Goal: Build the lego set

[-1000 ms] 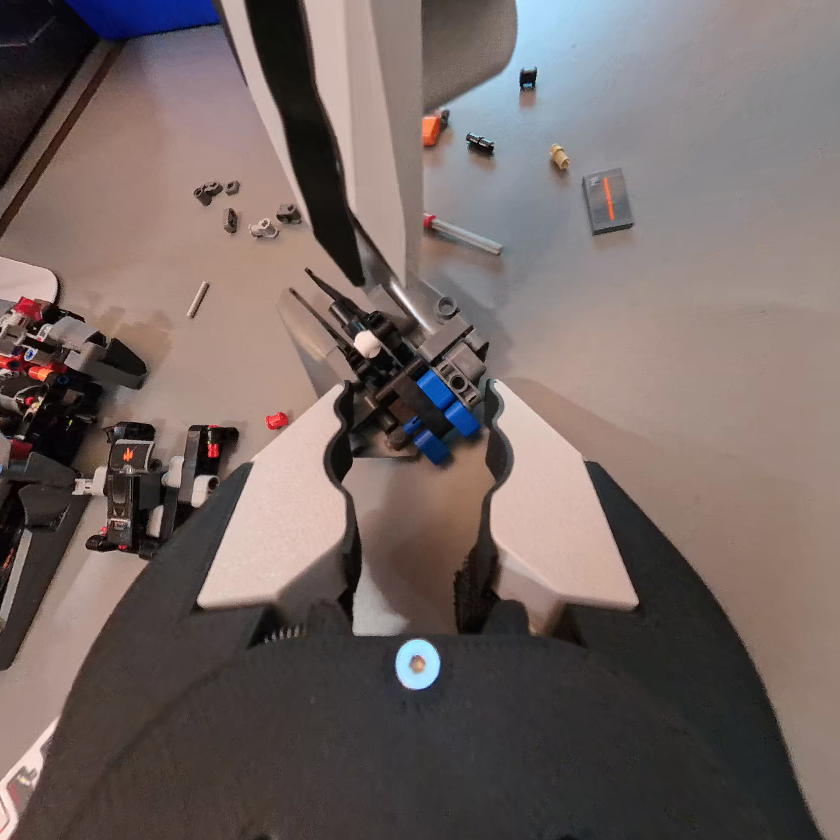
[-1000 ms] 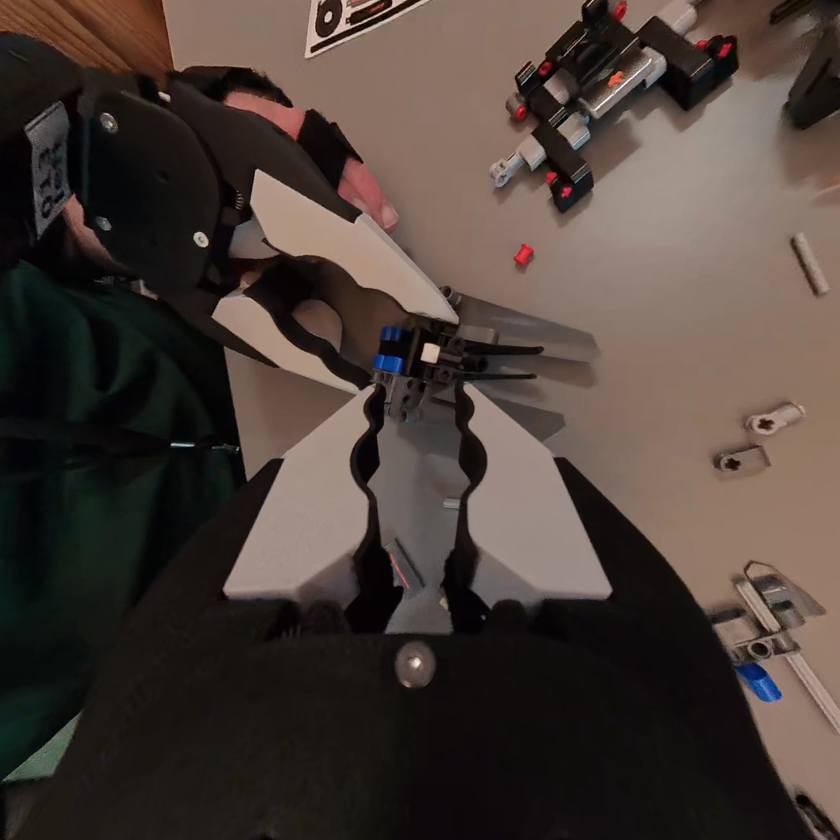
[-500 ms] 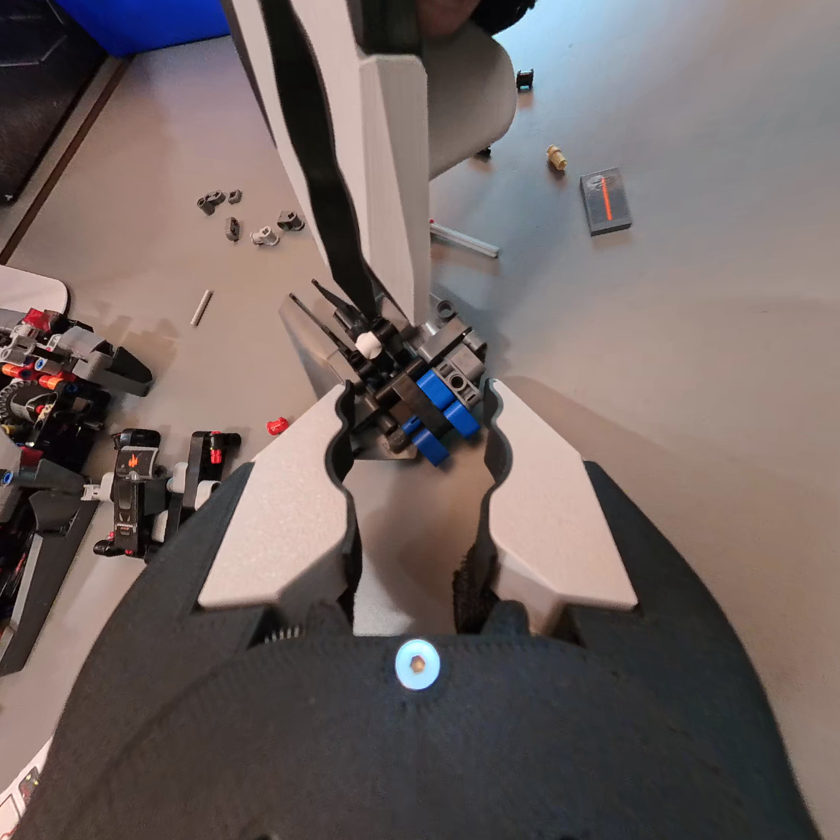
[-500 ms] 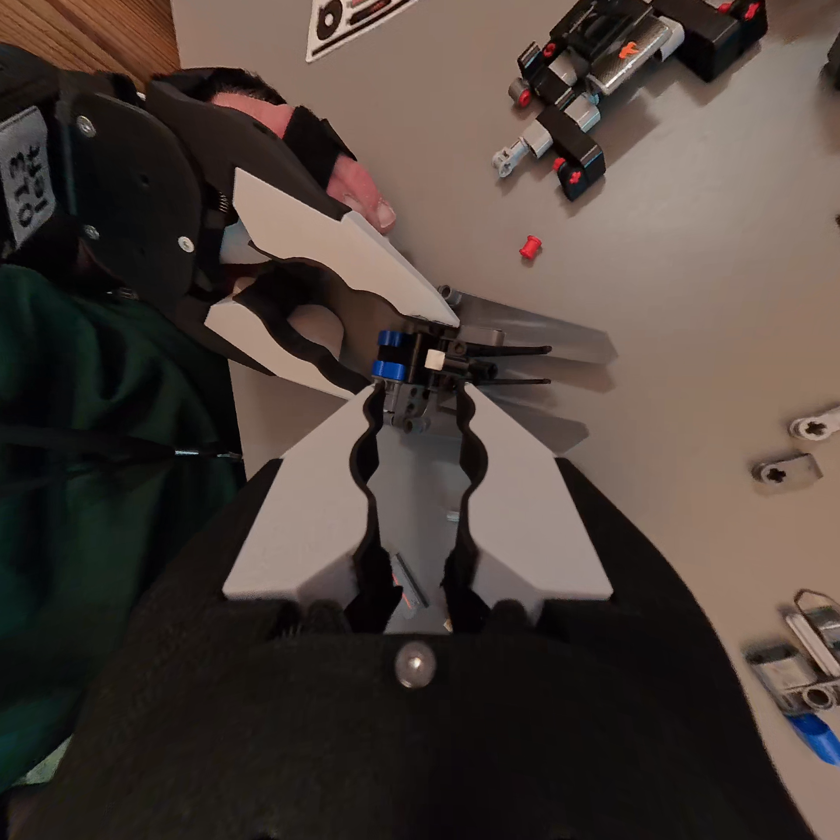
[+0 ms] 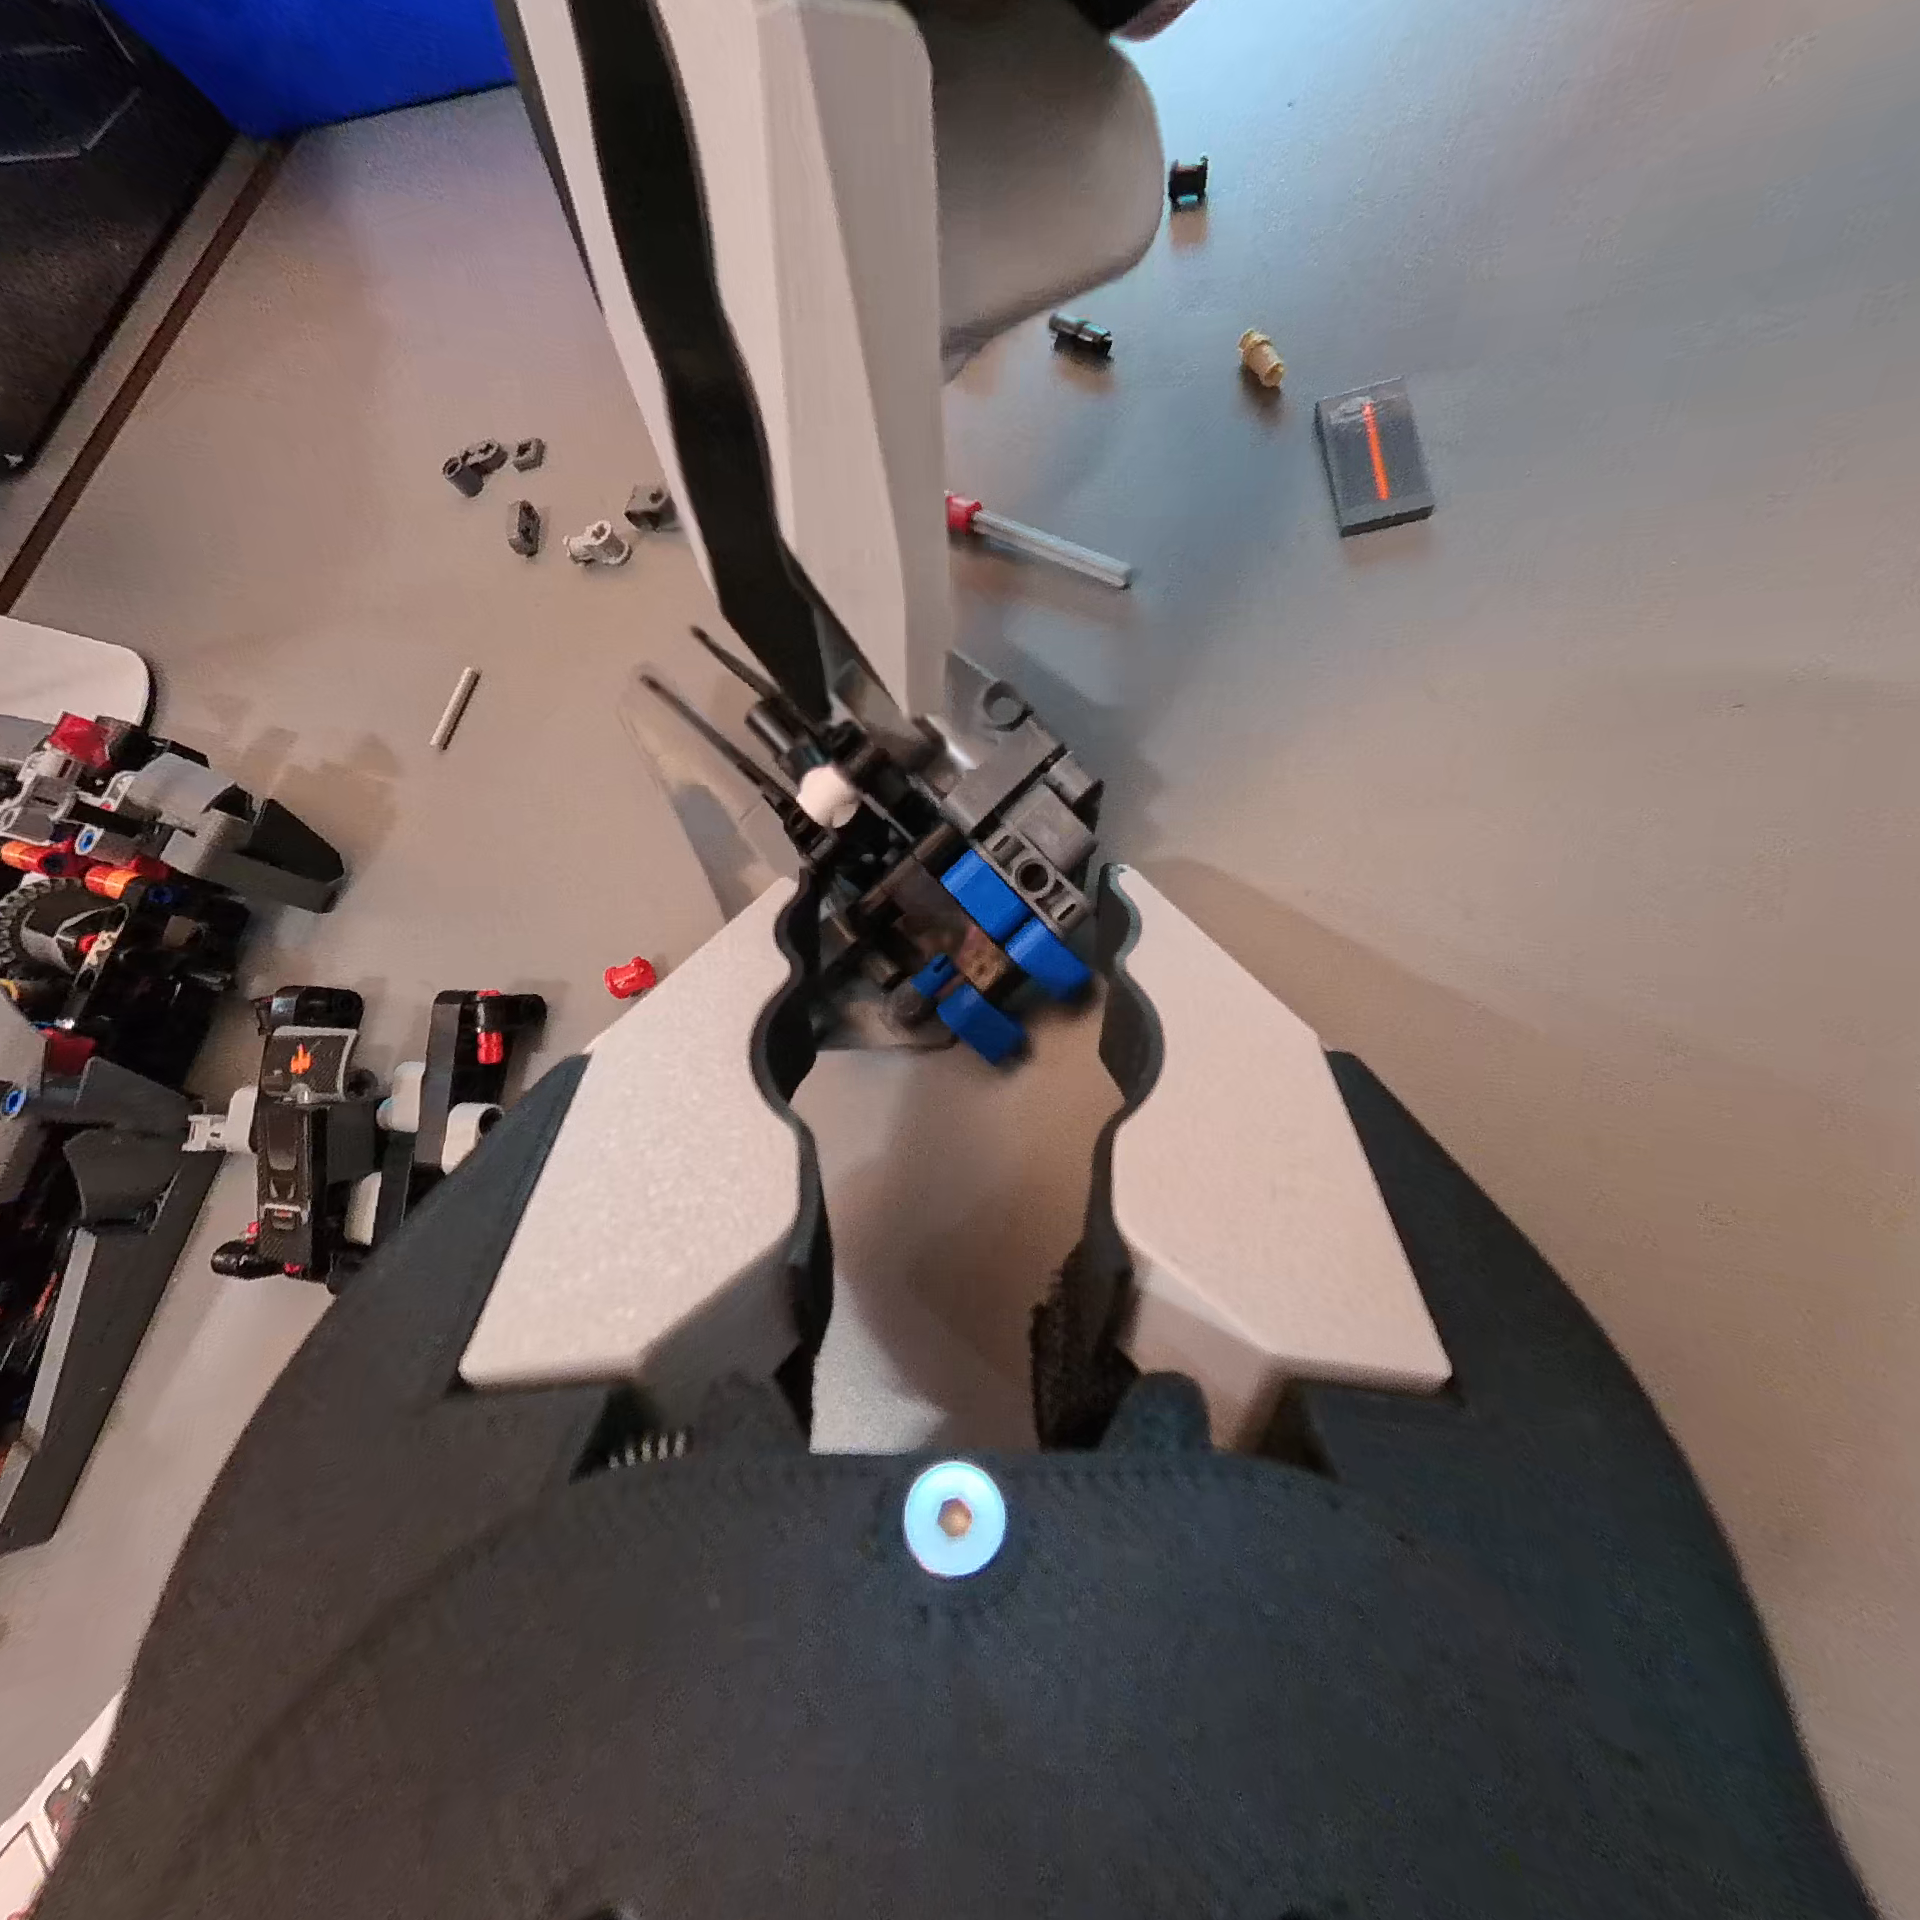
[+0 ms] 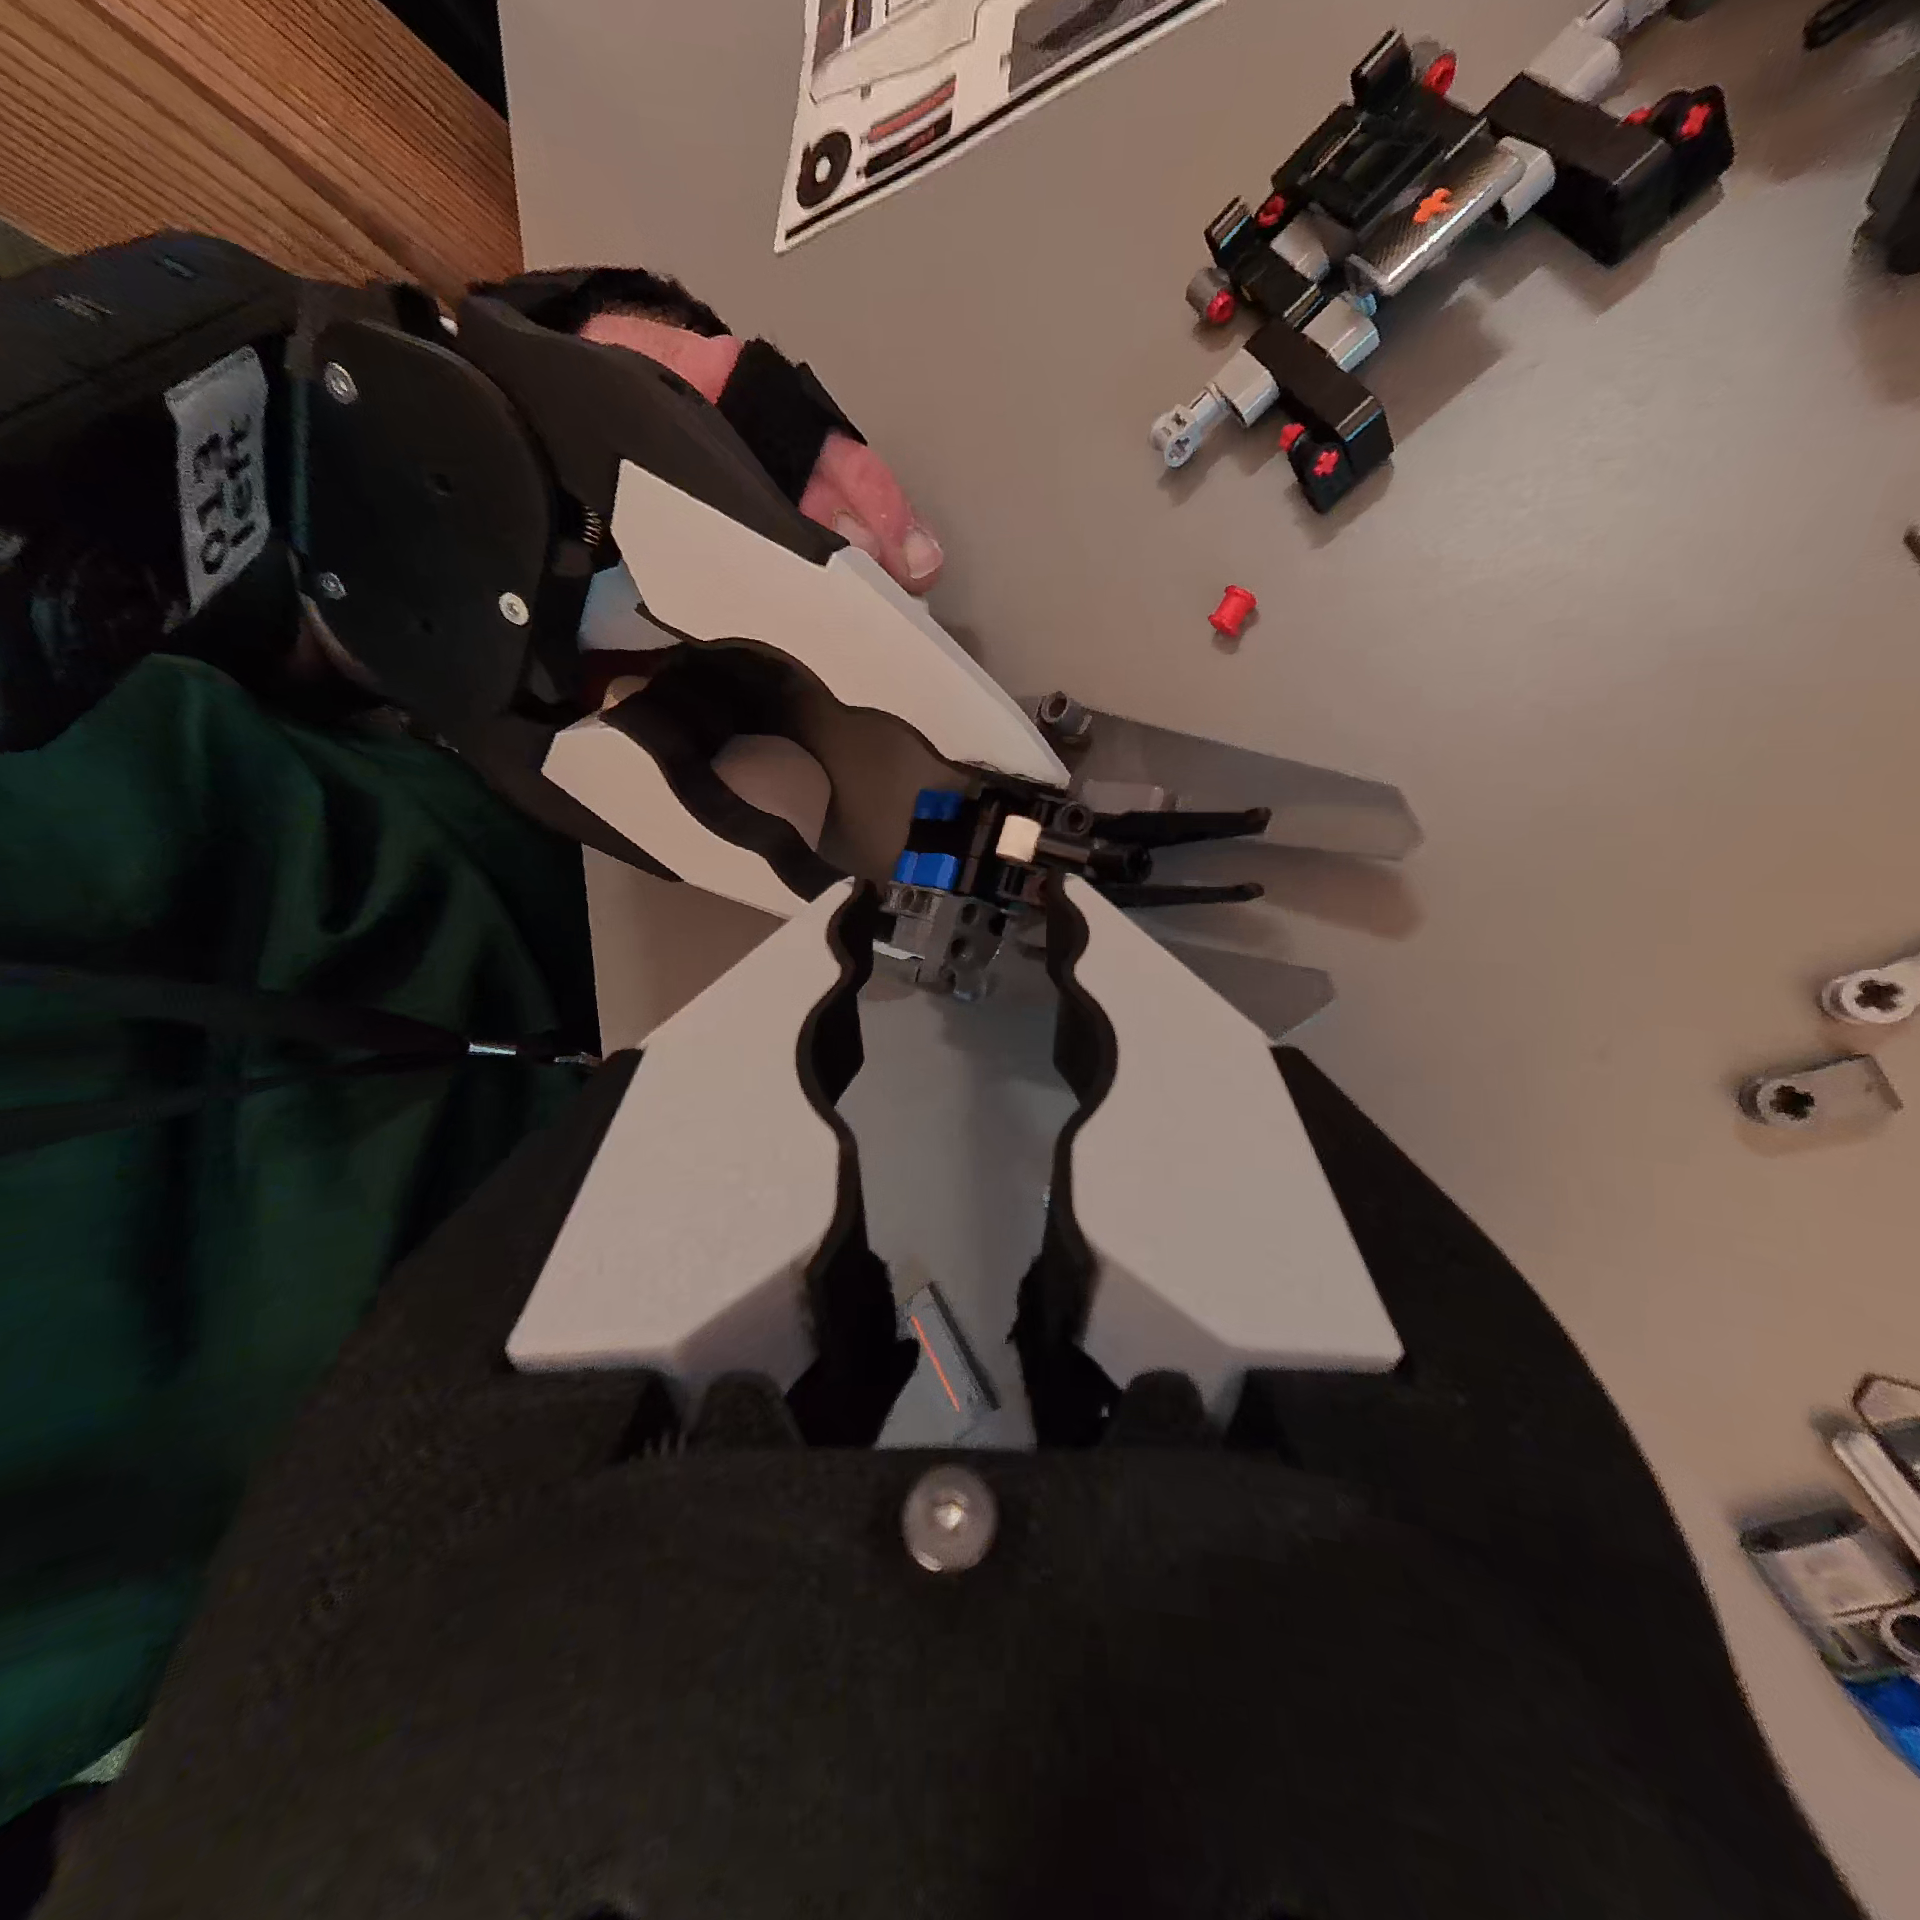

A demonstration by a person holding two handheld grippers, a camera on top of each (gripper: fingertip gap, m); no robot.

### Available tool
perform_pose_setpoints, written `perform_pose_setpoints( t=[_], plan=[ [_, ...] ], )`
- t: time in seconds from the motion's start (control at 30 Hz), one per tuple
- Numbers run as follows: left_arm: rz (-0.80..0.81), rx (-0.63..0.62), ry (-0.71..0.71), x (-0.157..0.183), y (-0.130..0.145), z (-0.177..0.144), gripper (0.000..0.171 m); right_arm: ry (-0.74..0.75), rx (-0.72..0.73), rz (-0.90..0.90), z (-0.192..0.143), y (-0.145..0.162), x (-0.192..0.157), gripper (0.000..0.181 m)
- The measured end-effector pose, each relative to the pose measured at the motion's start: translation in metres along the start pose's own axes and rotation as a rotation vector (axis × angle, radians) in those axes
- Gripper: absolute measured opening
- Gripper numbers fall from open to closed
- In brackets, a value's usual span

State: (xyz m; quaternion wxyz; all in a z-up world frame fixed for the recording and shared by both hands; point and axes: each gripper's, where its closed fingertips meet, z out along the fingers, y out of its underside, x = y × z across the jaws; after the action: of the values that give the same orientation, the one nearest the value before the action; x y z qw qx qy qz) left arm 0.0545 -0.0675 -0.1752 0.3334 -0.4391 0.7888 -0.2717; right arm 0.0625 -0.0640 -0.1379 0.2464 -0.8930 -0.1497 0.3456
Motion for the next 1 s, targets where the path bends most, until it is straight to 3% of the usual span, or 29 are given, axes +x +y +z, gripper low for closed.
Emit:
perform_pose_setpoints(
  t=[0.2,0.3,0.43,0.7,0.8,1.0],
  plan=[
    [-0.011,0.003,-0.001,-0.002,0.001,-0.002,0.060,0.126,0.033,-0.080,-0.040,0.008,0.003,0.027],
    [-0.016,0.013,0.008,-0.002,0.001,-0.003,0.063,0.277,-0.112,-0.180,-0.056,0.039,0.025,0.026],
    [-0.020,0.013,0.014,-0.002,0.001,-0.005,0.066,0.357,-0.250,-0.357,-0.054,0.055,0.042,0.029],
    [-0.004,0.010,-0.003,-0.002,0.002,-0.007,0.065,0.277,-0.327,-0.578,-0.038,0.049,0.056,0.029],
    [-0.002,0.005,0.002,-0.001,0.003,-0.005,0.065,0.260,-0.407,-0.569,-0.035,0.060,0.065,0.023],
    [-0.013,0.014,0.002,-0.003,0.003,-0.006,0.065,0.234,-0.360,-0.512,-0.034,0.065,0.062,0.000]
  ],
)
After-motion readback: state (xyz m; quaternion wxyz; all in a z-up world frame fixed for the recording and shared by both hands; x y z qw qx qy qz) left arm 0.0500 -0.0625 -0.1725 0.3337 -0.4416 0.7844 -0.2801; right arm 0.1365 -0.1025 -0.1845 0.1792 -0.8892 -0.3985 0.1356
